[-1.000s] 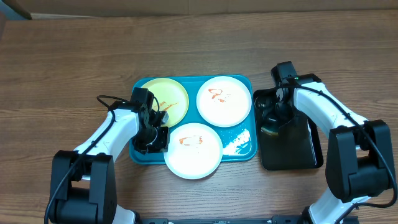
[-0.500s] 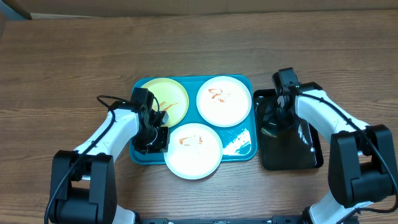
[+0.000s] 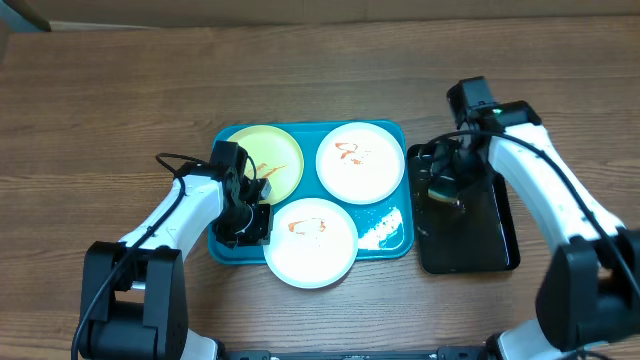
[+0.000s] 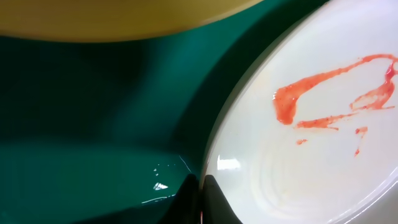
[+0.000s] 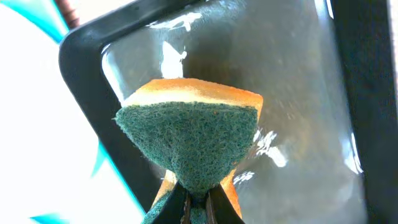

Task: Clean dirty plates on tray and stack at the side
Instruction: 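Carry the sponge with right gripper over the front white plate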

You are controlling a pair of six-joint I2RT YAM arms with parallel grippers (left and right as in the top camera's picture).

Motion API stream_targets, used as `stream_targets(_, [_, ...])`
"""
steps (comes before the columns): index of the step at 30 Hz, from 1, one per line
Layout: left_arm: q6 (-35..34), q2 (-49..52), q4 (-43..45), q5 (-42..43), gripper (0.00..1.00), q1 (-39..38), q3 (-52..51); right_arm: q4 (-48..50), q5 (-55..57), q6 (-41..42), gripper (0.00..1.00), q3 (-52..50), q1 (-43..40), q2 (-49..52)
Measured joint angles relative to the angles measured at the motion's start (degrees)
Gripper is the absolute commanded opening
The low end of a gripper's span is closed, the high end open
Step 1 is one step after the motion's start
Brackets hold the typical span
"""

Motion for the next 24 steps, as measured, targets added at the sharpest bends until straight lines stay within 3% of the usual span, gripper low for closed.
stream_targets(10, [0.0, 0.0, 0.0, 0.0, 0.04, 0.0, 0.0, -2.8, -5.6, -2.8, 0.04, 0.0, 3.2, -7.9])
stream_targets(15, [0.0, 0.0, 0.1, 0.0, 0.04, 0.0, 0.0, -1.4, -10.3, -7.1, 0.04, 0.0, 10.3, -10.5])
stream_targets(24, [0.0, 0.0, 0.5, 0.0, 0.04, 0.0, 0.0, 7.4, -16.0, -9.1, 0.04, 0.0, 25.5, -4.6])
